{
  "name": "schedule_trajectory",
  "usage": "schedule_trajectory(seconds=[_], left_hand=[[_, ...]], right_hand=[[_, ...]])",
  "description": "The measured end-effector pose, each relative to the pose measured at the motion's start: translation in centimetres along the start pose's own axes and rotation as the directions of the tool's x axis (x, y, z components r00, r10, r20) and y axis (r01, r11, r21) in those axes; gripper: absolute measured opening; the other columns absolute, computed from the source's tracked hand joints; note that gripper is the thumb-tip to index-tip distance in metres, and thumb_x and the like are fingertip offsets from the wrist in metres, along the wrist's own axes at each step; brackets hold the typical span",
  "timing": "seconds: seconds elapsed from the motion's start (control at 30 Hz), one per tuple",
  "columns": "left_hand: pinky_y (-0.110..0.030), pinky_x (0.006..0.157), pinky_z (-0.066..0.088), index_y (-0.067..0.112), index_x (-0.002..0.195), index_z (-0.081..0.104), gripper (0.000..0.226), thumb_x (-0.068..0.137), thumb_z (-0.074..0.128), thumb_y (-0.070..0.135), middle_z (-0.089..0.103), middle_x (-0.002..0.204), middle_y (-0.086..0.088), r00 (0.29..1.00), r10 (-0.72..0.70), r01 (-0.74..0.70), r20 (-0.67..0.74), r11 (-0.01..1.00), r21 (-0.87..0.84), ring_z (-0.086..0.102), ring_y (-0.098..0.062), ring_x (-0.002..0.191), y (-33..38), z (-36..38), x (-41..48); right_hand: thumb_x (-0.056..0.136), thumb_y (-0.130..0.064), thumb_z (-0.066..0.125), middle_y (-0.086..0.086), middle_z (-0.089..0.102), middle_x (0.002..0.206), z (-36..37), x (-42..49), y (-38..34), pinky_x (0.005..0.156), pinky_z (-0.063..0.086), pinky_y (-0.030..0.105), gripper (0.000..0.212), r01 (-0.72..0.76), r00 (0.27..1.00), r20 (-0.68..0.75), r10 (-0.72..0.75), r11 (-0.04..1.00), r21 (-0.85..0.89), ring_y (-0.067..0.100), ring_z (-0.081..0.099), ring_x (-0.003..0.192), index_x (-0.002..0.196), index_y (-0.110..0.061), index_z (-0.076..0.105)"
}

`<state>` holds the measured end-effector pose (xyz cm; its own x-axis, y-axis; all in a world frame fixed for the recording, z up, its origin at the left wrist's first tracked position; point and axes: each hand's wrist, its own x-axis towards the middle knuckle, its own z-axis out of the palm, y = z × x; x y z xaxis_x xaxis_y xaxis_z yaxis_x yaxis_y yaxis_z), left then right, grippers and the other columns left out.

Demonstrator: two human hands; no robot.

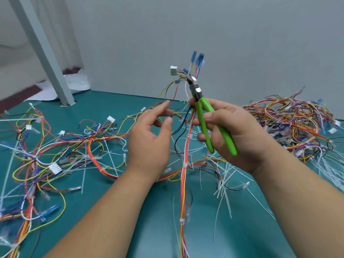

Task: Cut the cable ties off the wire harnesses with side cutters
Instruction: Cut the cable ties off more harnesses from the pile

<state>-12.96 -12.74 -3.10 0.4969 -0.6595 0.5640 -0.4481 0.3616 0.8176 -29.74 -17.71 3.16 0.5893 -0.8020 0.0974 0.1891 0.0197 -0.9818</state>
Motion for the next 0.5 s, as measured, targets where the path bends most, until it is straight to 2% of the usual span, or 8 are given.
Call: schedule_trajectory(seconds=[0.07,0.1,0.17,0.27,0.37,0.5], left_hand=[[-0.025,0.086,0.049,0.037,0.120,0.066,0.028,0.098,0.060,0.020,0.068,0.109,0.011,0.991,-0.097,0.093,-0.096,0.995,-0.043,0.059,0.000,0.087,-0.3,-0.2,0.4],[-0.023,0.085,0.049,0.035,0.118,0.067,0.025,0.100,0.059,0.022,0.069,0.109,0.011,0.979,-0.175,0.167,-0.102,0.982,-0.084,0.059,-0.001,0.087,-0.4,-0.3,0.7],[-0.020,0.084,0.046,0.030,0.114,0.070,0.017,0.101,0.059,0.027,0.071,0.105,0.015,0.938,-0.346,0.338,-0.032,0.929,-0.148,0.062,-0.001,0.091,-0.6,-0.3,1.0],[-0.030,0.080,0.050,0.029,0.100,0.071,0.023,0.100,0.056,0.046,0.074,0.096,0.014,0.831,-0.536,0.554,0.148,0.820,-0.144,0.068,-0.009,0.092,-0.3,0.0,0.8],[-0.032,0.071,0.047,0.028,0.109,0.070,0.045,0.098,0.045,0.064,0.078,0.099,0.006,0.746,-0.568,0.639,0.348,0.757,-0.135,0.074,-0.016,0.094,0.1,0.3,0.5],[-0.023,0.058,0.048,0.019,0.121,0.066,0.083,0.074,0.047,0.084,0.078,0.098,-0.008,0.681,-0.479,0.675,0.555,0.703,-0.222,0.074,-0.021,0.078,0.9,0.0,0.6]], right_hand=[[0.075,-0.014,0.060,0.008,0.059,0.111,0.0,0.6,-0.8,0.065,0.041,0.030,0.048,0.010,1.000,0.010,-0.011,1.000,0.025,0.016,0.056,0.090,0.121,-0.007,0.067],[0.076,-0.015,0.056,0.007,0.058,0.114,-0.1,0.8,-1.3,0.065,0.040,0.030,0.049,0.021,1.000,0.018,-0.022,0.999,0.041,0.014,0.056,0.089,0.123,-0.008,0.065],[0.077,-0.017,0.053,0.003,0.056,0.118,-0.4,1.3,-2.3,0.065,0.039,0.031,0.049,0.037,0.998,0.043,-0.040,0.997,0.073,0.014,0.055,0.089,0.125,-0.009,0.061],[0.080,-0.019,0.049,0.000,0.055,0.123,-0.9,2.2,-3.7,0.066,0.038,0.031,0.046,0.037,0.995,0.094,-0.045,0.995,0.088,0.015,0.052,0.092,0.125,-0.012,0.059],[0.081,-0.022,0.049,-0.002,0.055,0.124,-1.5,3.1,-4.6,0.067,0.039,0.030,0.044,0.038,0.996,0.082,-0.044,0.997,0.074,0.015,0.052,0.092,0.122,-0.014,0.060],[0.082,-0.022,0.049,-0.004,0.057,0.123,-2.5,4.0,-5.0,0.067,0.038,0.030,0.043,0.063,0.995,0.066,-0.068,0.994,0.084,0.014,0.053,0.092,0.123,-0.015,0.061]])
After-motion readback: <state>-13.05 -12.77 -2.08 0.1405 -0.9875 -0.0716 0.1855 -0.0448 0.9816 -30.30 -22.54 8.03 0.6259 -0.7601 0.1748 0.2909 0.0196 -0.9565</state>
